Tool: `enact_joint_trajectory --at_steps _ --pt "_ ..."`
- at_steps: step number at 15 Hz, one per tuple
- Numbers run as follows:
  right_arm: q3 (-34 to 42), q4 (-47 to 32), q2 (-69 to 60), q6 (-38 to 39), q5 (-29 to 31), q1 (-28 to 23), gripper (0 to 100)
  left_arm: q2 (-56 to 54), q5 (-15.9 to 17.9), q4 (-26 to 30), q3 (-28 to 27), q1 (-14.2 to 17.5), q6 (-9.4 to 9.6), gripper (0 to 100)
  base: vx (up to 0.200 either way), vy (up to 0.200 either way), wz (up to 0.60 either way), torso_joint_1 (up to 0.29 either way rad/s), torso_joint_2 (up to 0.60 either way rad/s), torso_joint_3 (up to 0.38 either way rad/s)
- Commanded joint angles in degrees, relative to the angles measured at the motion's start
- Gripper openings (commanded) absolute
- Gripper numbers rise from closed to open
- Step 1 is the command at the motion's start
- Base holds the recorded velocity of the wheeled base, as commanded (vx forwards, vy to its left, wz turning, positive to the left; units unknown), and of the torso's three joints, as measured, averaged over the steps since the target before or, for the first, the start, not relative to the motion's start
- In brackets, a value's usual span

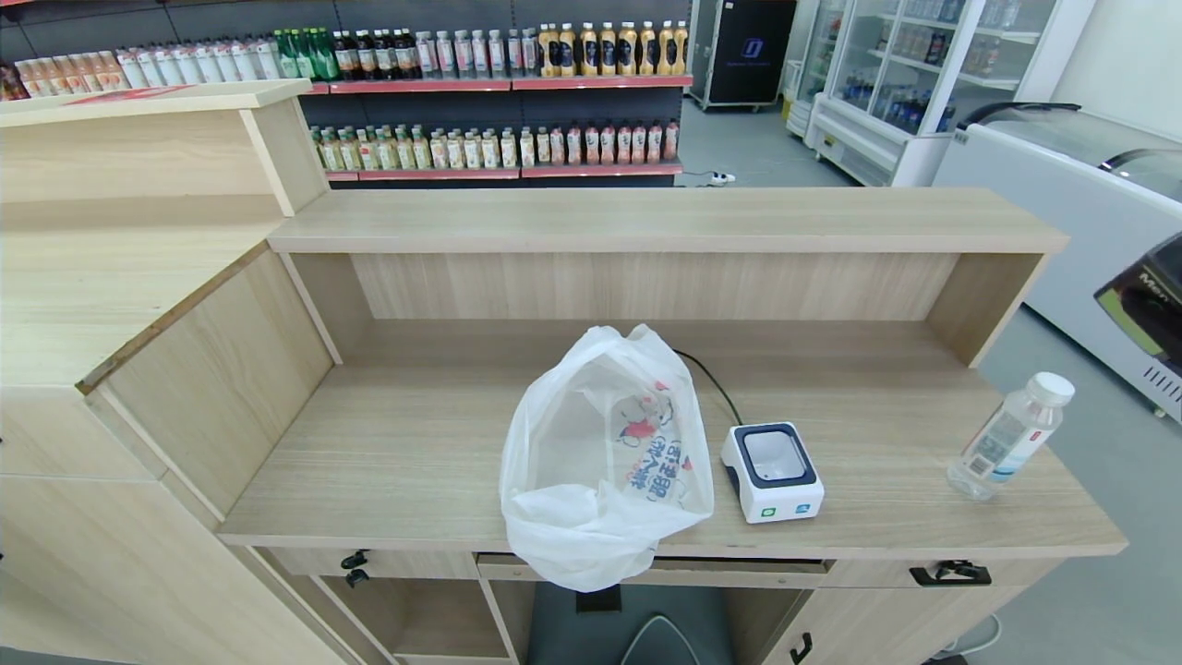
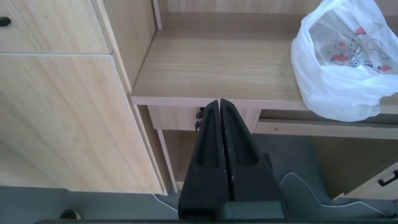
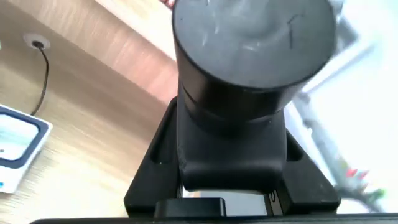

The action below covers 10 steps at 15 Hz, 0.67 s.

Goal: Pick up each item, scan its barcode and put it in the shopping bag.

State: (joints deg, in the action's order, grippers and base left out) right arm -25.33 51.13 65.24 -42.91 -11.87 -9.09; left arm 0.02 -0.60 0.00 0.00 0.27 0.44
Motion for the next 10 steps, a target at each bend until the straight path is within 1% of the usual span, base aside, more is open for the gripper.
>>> enact_joint_trajectory --at_steps 1,2,3,5,6,7,8,9,10 --pt "0.99 3.19 9.02 8.19 0.27 -8.48 0 -0.02 -0.02 0.0 0.0 0.0 0.0 0 0.0 0.0 0.0 0.0 0.0 0.0" --pt "0.81 4.42 10.17 8.46 0.27 -10.59 0 -0.02 -0.02 0.0 0.0 0.0 0.0 0 0.0 0.0 0.0 0.0 0.0 0.0" --pt "0.72 6.62 12.1 9.6 0.01 -15.95 0 -0.02 -0.02 0.0 0.0 0.0 0.0 0 0.0 0.0 0.0 0.0 0.0 0.0" --pt "0.63 4.07 12.28 16.28 0.36 -16.39 0 -0.02 -0.02 0.0 0.0 0.0 0.0 0 0.0 0.0 0.0 0.0 0.0 0.0" --pt "0.2 -0.15 11.92 21.99 0.27 -15.34 0 -0.02 -0.02 0.0 0.0 0.0 0.0 0 0.0 0.0 0.0 0.0 0.0 0.0" --pt "-0.24 -2.7 11.66 33.59 0.18 -10.07 0 -0.02 -0.02 0.0 0.0 0.0 0.0 0 0.0 0.0 0.0 0.0 0.0 0.0" --pt "-1.3 -2.44 12.28 43.88 0.27 -5.5 0 -0.02 -0.02 0.0 0.0 0.0 0.0 0 0.0 0.0 0.0 0.0 0.0 0.0" --pt "-2.09 -2.26 13.07 49.85 0.18 -2.77 0 -0.02 -0.02 0.0 0.0 0.0 0.0 0 0.0 0.0 0.0 0.0 0.0 0.0" --pt "-1.83 -2.61 14.03 51.61 0.1 -1.36 0 -0.02 -0.02 0.0 0.0 0.0 0.0 0 0.0 0.0 0.0 0.0 0.0 0.0"
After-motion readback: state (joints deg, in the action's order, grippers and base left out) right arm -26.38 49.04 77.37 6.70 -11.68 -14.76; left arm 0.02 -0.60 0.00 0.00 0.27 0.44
